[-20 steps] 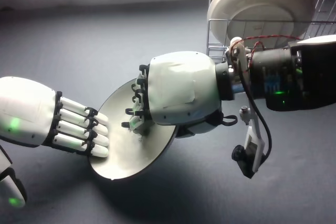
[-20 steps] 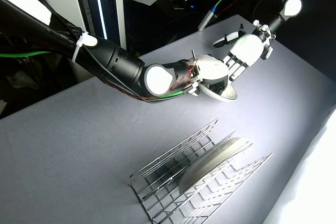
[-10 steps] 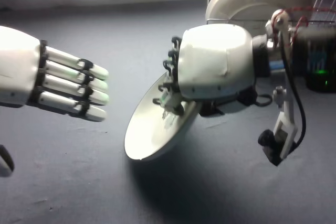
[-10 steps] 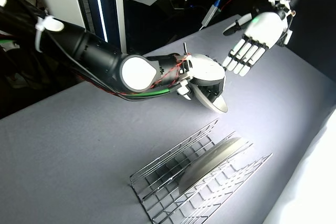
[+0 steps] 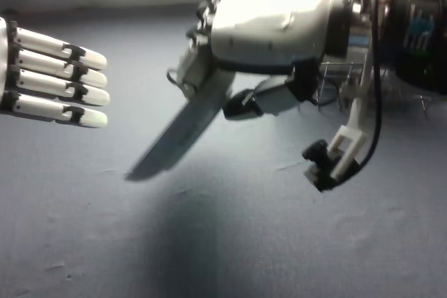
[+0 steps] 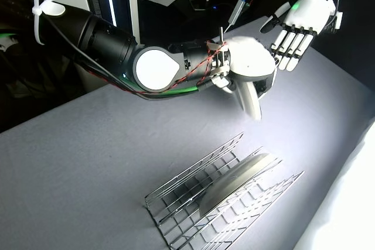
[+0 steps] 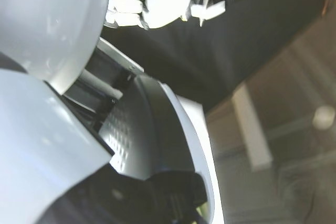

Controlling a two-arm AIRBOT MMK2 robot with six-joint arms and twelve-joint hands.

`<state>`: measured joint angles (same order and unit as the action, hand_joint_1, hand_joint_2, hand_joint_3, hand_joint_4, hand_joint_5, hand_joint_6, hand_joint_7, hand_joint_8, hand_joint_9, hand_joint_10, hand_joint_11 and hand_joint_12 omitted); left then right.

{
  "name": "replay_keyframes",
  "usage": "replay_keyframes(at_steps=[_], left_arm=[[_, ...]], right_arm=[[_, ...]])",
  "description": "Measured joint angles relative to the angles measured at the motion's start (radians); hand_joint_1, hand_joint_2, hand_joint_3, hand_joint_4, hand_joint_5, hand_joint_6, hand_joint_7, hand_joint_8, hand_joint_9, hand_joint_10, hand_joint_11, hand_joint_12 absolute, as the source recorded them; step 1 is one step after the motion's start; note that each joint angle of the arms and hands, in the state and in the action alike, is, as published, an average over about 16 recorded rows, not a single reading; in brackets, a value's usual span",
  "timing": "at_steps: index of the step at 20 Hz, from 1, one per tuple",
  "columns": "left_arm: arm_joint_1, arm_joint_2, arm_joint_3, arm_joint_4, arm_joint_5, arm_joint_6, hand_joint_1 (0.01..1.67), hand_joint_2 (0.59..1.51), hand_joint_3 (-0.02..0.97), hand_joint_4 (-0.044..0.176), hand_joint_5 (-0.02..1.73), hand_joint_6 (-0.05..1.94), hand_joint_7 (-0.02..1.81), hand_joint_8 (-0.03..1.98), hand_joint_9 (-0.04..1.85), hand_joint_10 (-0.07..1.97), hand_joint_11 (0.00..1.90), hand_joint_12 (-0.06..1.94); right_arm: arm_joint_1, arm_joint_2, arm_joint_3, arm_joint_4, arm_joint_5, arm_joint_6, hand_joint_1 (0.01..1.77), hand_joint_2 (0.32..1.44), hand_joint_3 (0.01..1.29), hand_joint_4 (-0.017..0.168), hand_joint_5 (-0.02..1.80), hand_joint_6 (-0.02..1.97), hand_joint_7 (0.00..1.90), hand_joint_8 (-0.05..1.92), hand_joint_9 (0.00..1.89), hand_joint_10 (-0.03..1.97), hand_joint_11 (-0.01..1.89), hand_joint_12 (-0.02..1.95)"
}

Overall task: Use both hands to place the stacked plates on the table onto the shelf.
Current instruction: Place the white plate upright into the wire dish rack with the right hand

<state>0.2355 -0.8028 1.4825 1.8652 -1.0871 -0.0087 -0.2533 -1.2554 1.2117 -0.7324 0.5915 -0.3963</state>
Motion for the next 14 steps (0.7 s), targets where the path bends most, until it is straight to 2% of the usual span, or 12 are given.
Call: replay_keyframes(at_steps=[7, 14], left_arm=[[-0.01, 0.03, 0.018, 0.047, 0.037, 0.004, 0.02, 1.016, 0.011, 0.003, 0.02, 0.02, 0.01, -0.01, 0.02, 0.01, 0.01, 0.01], [0.006, 0.052, 0.045, 0.053, 0.051, 0.005, 0.02, 1.016, 0.011, 0.002, 0.02, 0.02, 0.01, -0.01, 0.02, 0.01, 0.01, 0.01]], right_arm=[[0.032, 0.045, -0.076, 0.241, -0.033, 0.011, 1.34, 0.94, 0.01, -0.002, 1.02, 0.8, 1.17, 0.59, 1.15, 0.8, 1.01, 0.89], [0.083, 0.116, -0.146, 0.426, -0.127, 0.024, 1.36, 0.94, 0.01, -0.003, 1.01, 0.81, 1.16, 0.62, 1.15, 0.81, 1.01, 0.9]])
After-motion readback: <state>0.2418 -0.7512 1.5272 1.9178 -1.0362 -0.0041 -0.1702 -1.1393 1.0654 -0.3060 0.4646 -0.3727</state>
